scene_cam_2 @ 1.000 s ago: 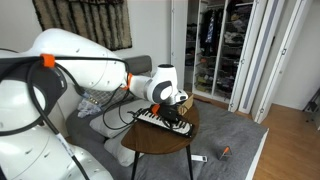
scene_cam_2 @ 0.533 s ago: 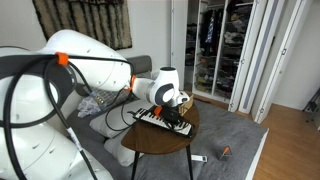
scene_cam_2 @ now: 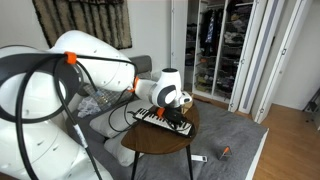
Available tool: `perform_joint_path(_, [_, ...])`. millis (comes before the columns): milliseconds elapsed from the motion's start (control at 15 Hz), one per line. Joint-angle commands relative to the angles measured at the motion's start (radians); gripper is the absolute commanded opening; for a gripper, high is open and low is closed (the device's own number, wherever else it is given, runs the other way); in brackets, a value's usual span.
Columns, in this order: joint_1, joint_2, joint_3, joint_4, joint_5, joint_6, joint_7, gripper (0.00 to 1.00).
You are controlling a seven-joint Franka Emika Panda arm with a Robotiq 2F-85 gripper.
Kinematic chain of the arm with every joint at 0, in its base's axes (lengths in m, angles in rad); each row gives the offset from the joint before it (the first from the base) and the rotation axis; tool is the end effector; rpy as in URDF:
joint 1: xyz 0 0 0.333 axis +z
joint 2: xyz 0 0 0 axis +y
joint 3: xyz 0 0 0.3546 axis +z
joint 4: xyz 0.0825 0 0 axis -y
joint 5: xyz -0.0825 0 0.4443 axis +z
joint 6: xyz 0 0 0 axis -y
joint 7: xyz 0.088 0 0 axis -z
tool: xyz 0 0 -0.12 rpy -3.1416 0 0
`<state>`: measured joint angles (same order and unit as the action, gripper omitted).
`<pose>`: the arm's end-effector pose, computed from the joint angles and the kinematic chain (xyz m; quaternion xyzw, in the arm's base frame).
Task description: Press the key on the keyboard
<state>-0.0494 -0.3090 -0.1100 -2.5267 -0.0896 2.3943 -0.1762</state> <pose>0.4766 -0.0776 0.3904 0.9952 0.0395 0.0838 0.0308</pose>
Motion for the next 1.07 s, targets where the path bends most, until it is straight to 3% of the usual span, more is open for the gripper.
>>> perform_joint_path(0, [-0.01, 0.025, -0.005, 0.015, -0.004, 0.02, -0.028, 0.0])
perform_joint_path(1000, [-0.008, 0.07, -0.013, 0.017, 0.009, 0.053, -0.057, 0.0])
